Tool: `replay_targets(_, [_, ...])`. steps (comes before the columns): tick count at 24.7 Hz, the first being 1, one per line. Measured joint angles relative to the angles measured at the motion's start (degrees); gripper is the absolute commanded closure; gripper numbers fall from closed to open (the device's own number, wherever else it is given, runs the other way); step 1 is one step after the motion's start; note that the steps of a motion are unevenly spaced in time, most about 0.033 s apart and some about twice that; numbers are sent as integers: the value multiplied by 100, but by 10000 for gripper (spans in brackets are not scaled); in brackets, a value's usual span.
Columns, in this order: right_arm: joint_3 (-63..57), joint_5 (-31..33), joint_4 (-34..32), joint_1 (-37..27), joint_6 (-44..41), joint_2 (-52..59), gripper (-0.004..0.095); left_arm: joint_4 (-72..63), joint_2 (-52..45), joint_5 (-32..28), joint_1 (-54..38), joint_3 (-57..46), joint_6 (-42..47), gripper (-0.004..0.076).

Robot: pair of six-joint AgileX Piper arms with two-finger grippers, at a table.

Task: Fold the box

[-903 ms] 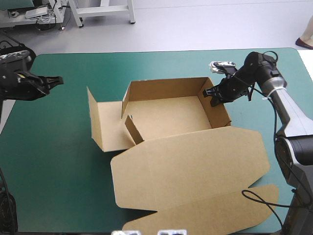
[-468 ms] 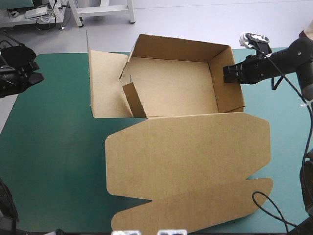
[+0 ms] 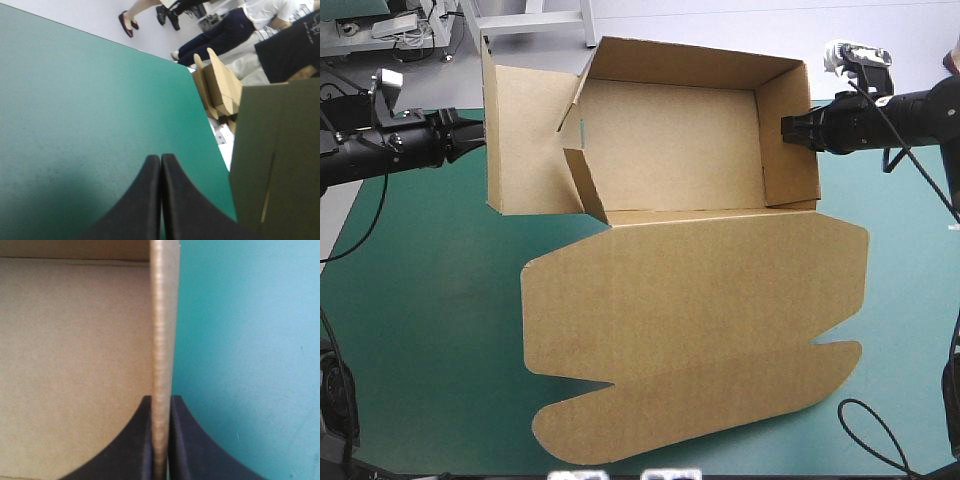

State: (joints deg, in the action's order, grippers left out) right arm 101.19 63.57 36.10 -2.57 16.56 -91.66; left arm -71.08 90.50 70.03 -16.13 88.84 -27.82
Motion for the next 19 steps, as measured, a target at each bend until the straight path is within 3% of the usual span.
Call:
replay_targets(7, [0, -634, -155, 376, -42, 0, 919, -239, 0, 12, 545, 4, -1, 732])
replay_targets(13, [0, -878, -750, 403, -351, 0, 919, -239, -6, 6, 847, 6, -1, 732])
replay_targets(19, [0, -1175, -928, 691, -413, -125, 919, -231, -101, 1, 1373, 11, -151, 732])
